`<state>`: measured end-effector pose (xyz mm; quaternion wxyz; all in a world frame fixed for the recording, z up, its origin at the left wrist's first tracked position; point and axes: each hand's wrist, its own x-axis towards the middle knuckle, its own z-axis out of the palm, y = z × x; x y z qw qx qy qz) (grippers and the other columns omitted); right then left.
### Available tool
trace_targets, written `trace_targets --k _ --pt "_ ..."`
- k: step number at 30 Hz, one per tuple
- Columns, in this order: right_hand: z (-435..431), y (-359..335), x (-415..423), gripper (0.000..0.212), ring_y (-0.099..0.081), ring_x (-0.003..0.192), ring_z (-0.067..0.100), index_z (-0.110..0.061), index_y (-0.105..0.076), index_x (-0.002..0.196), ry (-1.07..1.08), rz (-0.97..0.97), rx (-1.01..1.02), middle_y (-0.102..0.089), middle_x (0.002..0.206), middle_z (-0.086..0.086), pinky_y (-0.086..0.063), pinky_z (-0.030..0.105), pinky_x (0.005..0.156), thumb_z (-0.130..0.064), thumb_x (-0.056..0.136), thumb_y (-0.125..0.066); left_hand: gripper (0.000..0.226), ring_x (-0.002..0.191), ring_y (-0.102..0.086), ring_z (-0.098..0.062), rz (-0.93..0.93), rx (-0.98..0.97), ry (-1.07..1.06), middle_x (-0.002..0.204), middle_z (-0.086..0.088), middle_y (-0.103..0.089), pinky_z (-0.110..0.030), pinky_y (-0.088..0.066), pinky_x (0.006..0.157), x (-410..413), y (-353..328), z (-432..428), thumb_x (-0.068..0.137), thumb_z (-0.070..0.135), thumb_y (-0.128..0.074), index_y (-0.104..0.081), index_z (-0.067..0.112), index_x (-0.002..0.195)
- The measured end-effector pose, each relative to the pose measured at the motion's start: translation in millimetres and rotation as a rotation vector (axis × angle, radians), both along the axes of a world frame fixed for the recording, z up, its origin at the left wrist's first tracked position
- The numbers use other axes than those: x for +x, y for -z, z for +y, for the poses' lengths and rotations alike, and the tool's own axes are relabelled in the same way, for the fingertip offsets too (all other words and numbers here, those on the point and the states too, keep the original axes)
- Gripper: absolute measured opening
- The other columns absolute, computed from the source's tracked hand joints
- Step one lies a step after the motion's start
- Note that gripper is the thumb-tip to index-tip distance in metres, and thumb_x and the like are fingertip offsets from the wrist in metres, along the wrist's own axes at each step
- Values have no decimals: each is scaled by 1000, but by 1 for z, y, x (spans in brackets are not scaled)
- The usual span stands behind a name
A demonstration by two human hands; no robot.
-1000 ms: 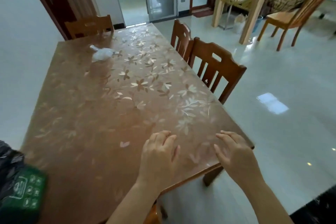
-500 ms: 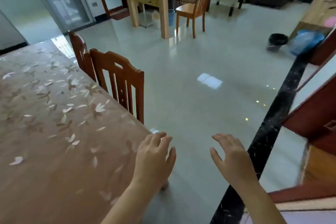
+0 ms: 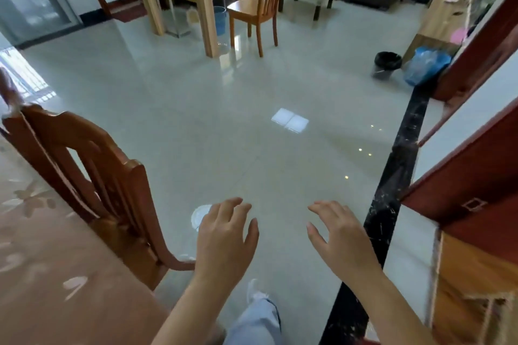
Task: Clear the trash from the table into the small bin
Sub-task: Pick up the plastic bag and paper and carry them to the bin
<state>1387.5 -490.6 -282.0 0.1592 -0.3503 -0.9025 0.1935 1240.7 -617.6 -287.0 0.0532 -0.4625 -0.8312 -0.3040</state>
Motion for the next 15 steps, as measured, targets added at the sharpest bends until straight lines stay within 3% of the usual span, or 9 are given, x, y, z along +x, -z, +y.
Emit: trace_targets --k 7,11,15 --pt "99 -26 -150 26 -62 92 31 -6 -64 102 -201 28 66 -67 102 12 -48 40 85 -10 76 -68 18 78 -63 -35 16 24 -173 91 -17 -69 -41 -51 69 -111 -7 82 74 8 -67 -67 1 90" --pt "138 -18 -195 26 -62 96 31 -5 -64 103 -268 -8 25 -67 104 14 -47 42 90 -11 77 -67 19 81 -63 -36 -3 -23 -264 91 -17 -68 -43 -52 69 -151 -7 112 73 6 -70 -67 0 91" --pt "187 -11 -242 27 -62 95 33 -3 -64 102 -338 -9 -6 -67 103 16 -51 45 86 -10 76 -68 20 78 -64 -35 -21 -74 -317 91 -16 -69 -41 -53 67 -183 -2 145 72 10 -68 -67 1 89"
